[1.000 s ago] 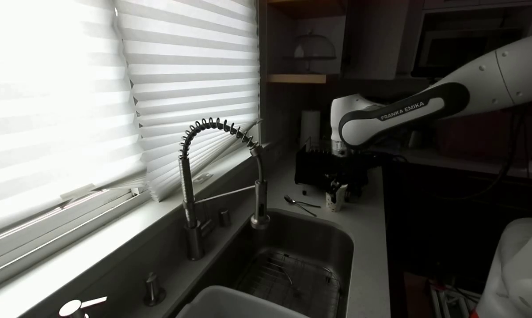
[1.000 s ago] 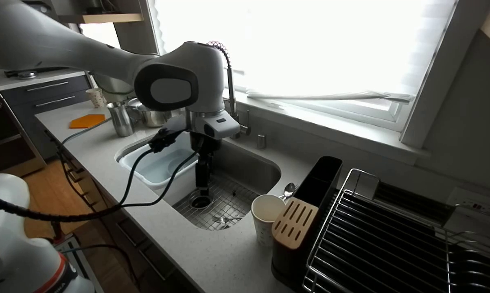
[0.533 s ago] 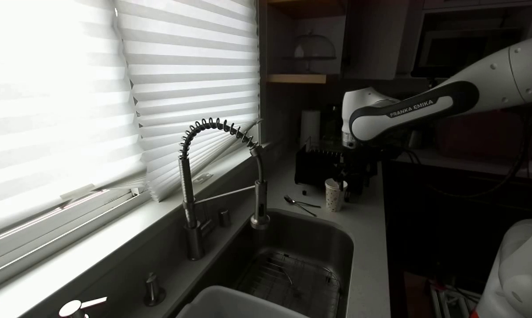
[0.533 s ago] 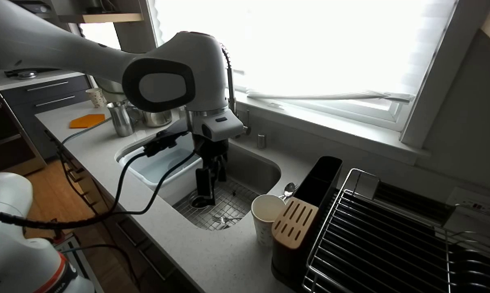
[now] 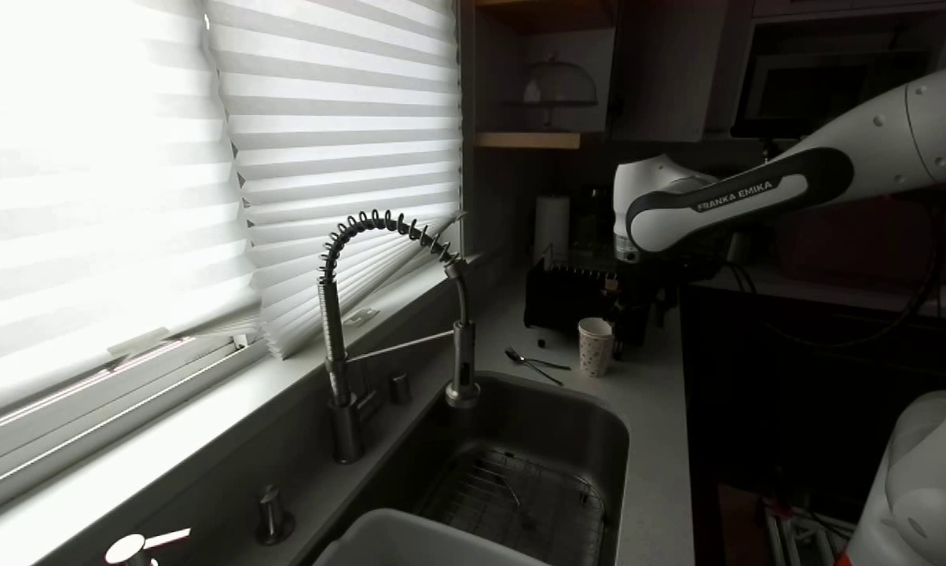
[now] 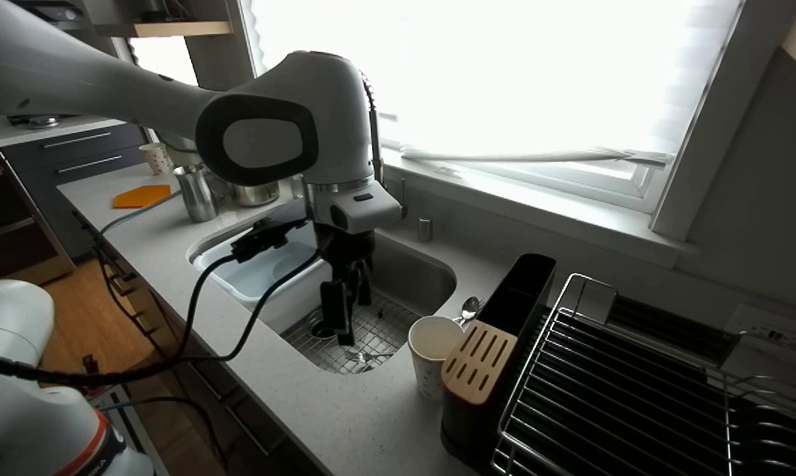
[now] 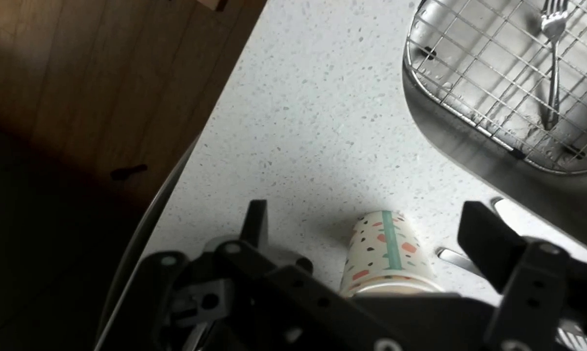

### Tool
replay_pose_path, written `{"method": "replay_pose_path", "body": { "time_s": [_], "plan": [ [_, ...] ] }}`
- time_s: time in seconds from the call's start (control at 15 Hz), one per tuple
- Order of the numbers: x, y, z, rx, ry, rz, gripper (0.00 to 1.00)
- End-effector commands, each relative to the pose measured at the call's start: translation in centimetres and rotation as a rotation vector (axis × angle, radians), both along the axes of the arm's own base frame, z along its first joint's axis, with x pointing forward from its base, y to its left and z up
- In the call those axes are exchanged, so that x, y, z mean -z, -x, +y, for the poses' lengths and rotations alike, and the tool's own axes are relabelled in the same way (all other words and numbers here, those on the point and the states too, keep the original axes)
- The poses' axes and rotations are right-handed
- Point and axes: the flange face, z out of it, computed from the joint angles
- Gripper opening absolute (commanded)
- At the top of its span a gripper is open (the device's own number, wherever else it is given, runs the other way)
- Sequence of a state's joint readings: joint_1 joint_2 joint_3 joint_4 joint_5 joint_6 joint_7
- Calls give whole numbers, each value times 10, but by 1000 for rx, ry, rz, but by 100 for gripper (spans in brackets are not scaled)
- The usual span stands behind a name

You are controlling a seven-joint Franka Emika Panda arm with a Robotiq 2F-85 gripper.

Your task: Pour the water out of the cup

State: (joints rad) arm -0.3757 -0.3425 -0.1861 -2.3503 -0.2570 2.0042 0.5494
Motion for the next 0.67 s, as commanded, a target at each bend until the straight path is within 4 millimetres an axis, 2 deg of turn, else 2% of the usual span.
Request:
{"method": "replay_pose_path", "body": {
  "time_s": [0.0,0.2,0.33,0.6],
  "plan": [
    [-6,21,-34,49,-2,-9,100],
    [-11,36,-65,116,10,-43,100],
    [-15,37,-79,124,45,-91,100],
    [-9,16,-82,73,65,-150,100]
  ]
}}
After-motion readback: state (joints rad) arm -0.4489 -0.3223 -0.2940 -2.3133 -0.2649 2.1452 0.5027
